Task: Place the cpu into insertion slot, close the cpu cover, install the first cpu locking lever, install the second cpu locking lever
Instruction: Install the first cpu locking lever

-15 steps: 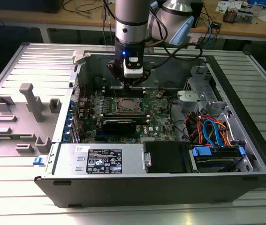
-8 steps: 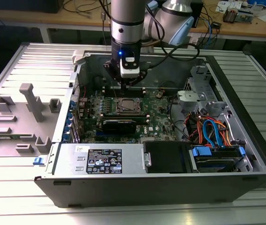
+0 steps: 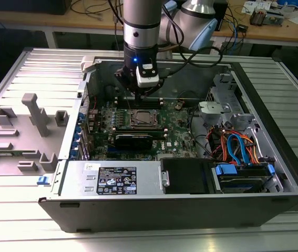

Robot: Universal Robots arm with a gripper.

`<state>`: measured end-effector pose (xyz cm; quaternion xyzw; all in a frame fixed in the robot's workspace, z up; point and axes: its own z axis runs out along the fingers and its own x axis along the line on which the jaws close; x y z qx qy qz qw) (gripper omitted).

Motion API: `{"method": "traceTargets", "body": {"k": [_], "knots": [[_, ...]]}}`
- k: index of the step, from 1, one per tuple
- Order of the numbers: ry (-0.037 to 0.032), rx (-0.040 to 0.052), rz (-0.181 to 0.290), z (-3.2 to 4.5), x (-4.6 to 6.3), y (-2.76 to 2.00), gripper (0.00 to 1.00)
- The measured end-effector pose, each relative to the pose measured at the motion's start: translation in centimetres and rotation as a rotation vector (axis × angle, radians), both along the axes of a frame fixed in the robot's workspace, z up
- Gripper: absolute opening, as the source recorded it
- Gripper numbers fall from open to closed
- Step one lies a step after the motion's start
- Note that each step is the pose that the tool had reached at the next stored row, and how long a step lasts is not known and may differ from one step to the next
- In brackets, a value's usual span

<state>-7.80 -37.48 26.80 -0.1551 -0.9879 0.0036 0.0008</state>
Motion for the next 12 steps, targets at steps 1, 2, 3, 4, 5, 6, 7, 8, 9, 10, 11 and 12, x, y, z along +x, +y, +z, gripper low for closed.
{"method": "traceTargets", "body": {"k": [1, 2, 3, 4, 5, 6, 7, 8, 9, 10, 11, 12], "knots": [[0.0, -0.0001, 0.02, 0.0, 0.0, 0.0, 0.11], [0.0, -0.0001, 0.04, 0.0, 0.0, 0.0, 0.11], [0.0, 0.0, 0.062, 0.0, 0.0, 0.0, 0.11], [0.0, 0.0, 0.079, 0.0, 0.0, 0.0, 0.11], [0.0, 0.0, 0.097, 0.0, -0.01, 0.0, 0.11], [0.0, 0.0, 0.114, -0.01, -0.01, 0.0, 0.11], [0.0, 0.0, 0.13, -0.01, -0.02, 0.0, 0.11], [-0.0001, 0.0002, 0.137, -0.02, -0.03, 0.0, 0.11], [-0.0002, 0.0002, 0.142, -0.02, -0.03, 0.0, 0.11], [-0.0001, 0.0002, 0.143, -0.02, -0.03, 0.0, 0.11], [-0.0001, 0.0, 0.143, -0.01, -0.03, -0.01, 0.11], [-0.0001, 0.0, 0.143, -0.01, -0.03, -0.01, 0.11]]}}
